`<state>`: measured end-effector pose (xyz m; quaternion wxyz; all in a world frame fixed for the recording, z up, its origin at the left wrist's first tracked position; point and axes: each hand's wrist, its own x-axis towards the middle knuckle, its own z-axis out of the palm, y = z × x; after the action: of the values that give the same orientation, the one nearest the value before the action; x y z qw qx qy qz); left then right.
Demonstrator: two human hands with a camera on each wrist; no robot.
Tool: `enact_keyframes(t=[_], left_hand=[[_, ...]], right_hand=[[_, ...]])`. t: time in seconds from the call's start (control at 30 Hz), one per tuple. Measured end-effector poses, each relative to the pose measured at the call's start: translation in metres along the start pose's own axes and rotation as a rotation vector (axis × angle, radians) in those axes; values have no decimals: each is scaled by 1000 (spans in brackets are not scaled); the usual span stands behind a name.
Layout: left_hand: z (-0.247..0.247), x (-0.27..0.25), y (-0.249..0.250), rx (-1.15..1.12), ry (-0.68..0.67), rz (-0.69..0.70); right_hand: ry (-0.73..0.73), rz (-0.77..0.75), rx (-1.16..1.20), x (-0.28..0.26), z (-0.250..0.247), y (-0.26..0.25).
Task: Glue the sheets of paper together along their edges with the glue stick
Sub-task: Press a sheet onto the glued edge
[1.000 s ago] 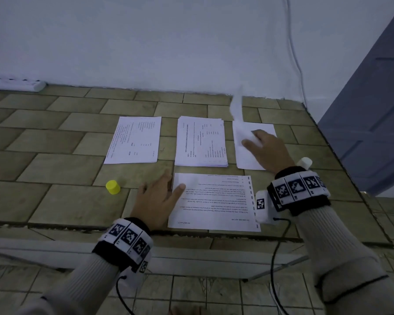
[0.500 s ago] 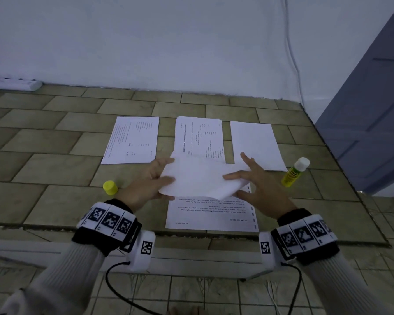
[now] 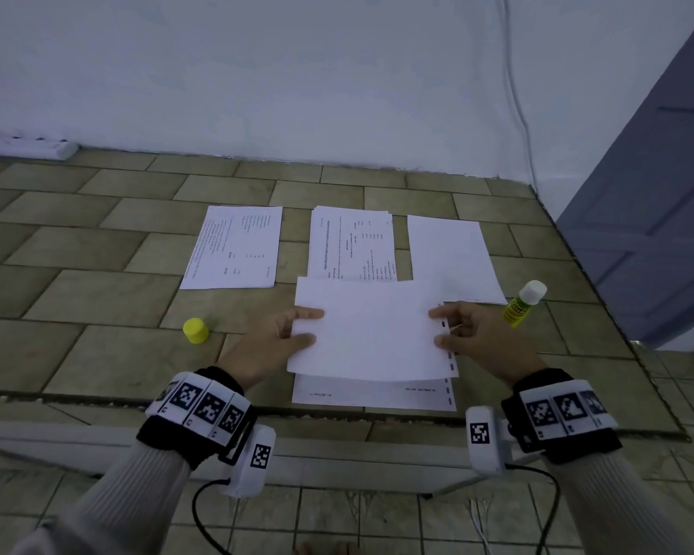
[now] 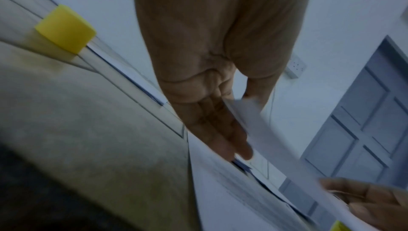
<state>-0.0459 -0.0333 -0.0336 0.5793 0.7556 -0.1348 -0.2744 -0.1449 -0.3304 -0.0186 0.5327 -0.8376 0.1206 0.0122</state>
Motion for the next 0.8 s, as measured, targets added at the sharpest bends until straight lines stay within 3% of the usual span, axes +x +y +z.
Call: enact_keyframes(t=[0.13,0.27,0.53,0.8], left_hand=[[3,-2,-2,272,54,43],[8,-3,-1,431,95,122],[10,-1,-11,609,136,122],[9,1,-18,644,166,129]], right_hand=[[53,-3,-293,-6,8,2],[71,8,-404,-10,17,8],[71,41,-465,-13,26,13],[71,70,-407,-15,24,17]])
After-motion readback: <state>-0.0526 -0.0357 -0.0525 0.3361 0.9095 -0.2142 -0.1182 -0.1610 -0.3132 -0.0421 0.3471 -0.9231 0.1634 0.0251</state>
